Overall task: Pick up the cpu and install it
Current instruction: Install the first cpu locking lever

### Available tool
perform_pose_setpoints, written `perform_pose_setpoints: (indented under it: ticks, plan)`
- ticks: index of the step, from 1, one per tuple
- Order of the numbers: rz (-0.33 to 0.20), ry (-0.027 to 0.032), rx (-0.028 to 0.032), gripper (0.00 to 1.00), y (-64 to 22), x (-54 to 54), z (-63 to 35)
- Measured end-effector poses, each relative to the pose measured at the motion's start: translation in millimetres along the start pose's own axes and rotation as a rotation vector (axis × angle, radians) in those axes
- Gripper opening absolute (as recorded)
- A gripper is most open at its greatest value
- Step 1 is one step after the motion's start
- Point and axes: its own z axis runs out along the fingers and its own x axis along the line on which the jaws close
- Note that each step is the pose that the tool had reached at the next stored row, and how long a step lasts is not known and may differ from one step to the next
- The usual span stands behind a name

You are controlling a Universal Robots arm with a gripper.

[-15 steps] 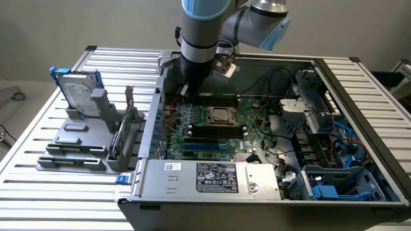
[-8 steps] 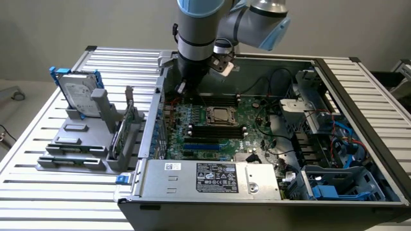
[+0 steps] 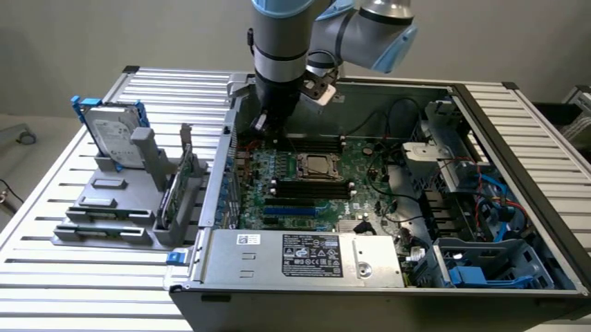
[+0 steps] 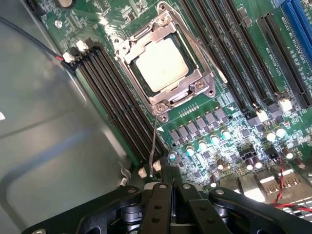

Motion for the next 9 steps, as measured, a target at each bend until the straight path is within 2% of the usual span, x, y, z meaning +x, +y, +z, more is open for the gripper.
perform_pose_setpoints:
  ticks: [5, 9]
  plan:
    - [0.034, 0.0126, -0.0150, 0.11, -0.4, 0.0, -0.1]
    - [0.054, 0.0290, -0.0252, 0.11, -0.8, 0.2, 0.0]
